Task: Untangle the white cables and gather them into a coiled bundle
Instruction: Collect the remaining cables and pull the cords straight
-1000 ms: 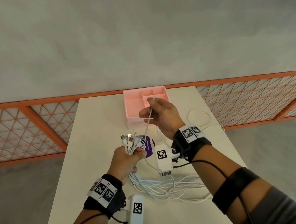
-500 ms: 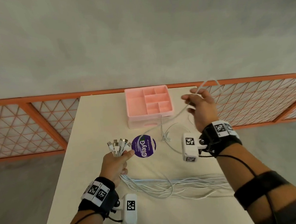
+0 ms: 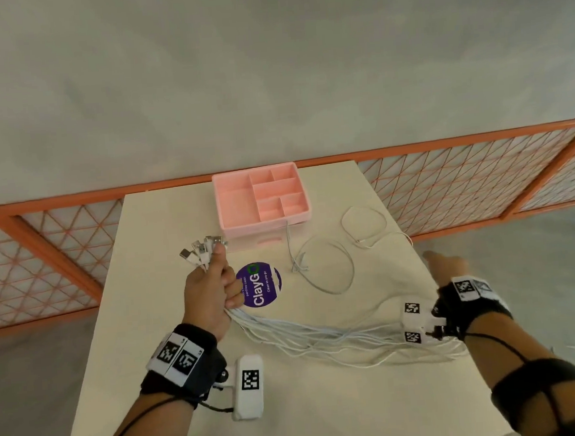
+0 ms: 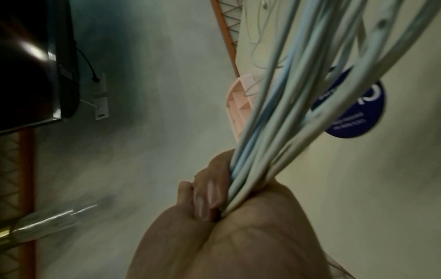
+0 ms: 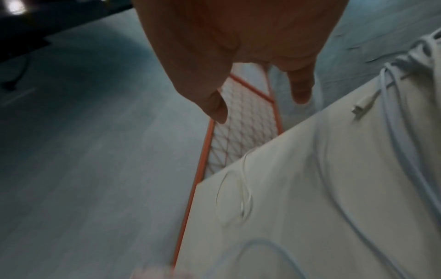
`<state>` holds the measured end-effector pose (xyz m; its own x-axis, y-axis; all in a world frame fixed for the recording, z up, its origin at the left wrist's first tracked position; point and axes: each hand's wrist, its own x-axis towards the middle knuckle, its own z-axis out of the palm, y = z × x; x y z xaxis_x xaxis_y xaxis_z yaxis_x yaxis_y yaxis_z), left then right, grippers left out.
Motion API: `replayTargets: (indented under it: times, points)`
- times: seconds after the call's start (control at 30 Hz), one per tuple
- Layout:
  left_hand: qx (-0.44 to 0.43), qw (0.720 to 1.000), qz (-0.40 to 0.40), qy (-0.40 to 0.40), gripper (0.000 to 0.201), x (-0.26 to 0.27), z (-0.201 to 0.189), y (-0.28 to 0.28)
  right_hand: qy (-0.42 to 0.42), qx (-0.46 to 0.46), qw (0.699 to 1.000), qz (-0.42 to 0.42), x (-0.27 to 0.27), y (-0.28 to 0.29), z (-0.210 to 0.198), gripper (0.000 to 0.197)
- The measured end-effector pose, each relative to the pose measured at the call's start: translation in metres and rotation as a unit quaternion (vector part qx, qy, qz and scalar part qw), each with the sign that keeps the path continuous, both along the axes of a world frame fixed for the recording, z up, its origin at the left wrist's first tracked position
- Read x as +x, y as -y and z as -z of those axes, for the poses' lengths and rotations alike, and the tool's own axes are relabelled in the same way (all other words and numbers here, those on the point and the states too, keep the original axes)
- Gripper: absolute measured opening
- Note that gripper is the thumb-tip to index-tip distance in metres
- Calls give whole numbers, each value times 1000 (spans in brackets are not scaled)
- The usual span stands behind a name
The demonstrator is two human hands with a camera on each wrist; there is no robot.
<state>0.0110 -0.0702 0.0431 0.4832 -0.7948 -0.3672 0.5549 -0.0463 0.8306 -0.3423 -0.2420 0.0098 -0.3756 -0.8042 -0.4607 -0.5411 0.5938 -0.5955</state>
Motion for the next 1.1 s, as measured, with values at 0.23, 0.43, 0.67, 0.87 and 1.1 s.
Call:
replayTargets:
  times: [0.23, 0.43, 0.67, 0.87, 1.1]
  points:
    - [-51, 999, 10, 17, 41, -28, -38, 31, 196, -54, 819, -536, 165, -109, -26, 61]
    - [-49, 997, -66, -8, 40, 13, -45, 24, -51, -136, 807, -572, 159, -106, 18, 20]
    - [-13, 996, -88, -21, 41, 34, -17, 13, -239, 15, 814, -528, 43, -81, 79, 25]
    - [35, 995, -92, -36, 42, 43, 8, 15, -332, 130, 811, -465, -11, -50, 86, 48]
    - [83, 996, -36, 13, 34, 22, 17, 38, -147, 106, 862, -474, 20, 23, 36, 67]
